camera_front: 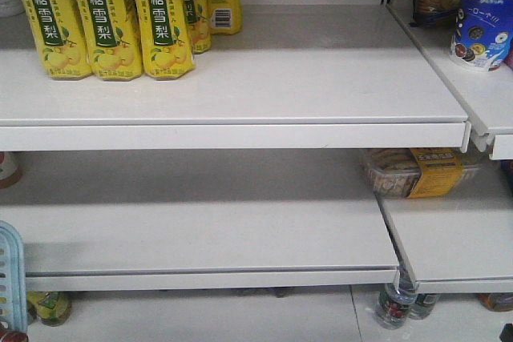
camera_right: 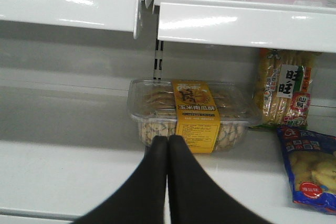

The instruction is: Place coke in basket with both arms

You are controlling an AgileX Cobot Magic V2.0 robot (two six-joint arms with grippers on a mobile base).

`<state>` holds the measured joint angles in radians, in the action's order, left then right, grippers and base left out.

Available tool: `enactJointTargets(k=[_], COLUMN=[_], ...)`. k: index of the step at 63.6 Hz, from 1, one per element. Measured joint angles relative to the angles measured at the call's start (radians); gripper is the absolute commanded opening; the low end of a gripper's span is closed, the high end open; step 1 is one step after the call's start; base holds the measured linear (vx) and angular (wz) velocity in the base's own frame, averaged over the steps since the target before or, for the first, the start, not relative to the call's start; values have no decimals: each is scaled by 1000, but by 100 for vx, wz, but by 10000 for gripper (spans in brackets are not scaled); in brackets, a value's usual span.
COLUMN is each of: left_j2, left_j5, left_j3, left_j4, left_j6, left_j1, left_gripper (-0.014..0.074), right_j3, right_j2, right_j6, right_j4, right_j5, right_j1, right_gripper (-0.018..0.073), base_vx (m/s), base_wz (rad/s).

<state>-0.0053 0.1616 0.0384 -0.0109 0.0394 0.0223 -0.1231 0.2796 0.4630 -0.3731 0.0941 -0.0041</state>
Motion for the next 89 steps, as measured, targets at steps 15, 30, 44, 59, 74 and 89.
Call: enactJointTargets(k=[15, 30, 44, 59, 74, 89], left_j2=[0, 0, 0, 0, 0, 0], left_j5=[0, 0, 0, 0, 1, 1], left_j3=[0, 0, 0, 0, 0, 0], left_j4=[0, 0, 0, 0, 0, 0], left_j6=[0, 0, 0, 0, 0, 0], left_j1=[0, 0, 0, 0, 0, 0], left_gripper=[-6, -6, -6, -6, -6, -6], right_j3=[0, 0, 0, 0, 0, 2], right_j2=[0, 0, 0, 0, -45, -138], right_j6=[0, 0, 0, 0, -13, -220], right_j4=[0, 0, 0, 0, 105, 313], right_j5=[0, 0, 0, 0, 0, 37], right_j1=[0, 0, 0, 0, 0, 0], right_gripper=[-9, -9, -9, -9, -10, -10], base_vx=[0, 0, 0, 0, 0, 0], base_wz=[0, 0, 0, 0, 0, 0])
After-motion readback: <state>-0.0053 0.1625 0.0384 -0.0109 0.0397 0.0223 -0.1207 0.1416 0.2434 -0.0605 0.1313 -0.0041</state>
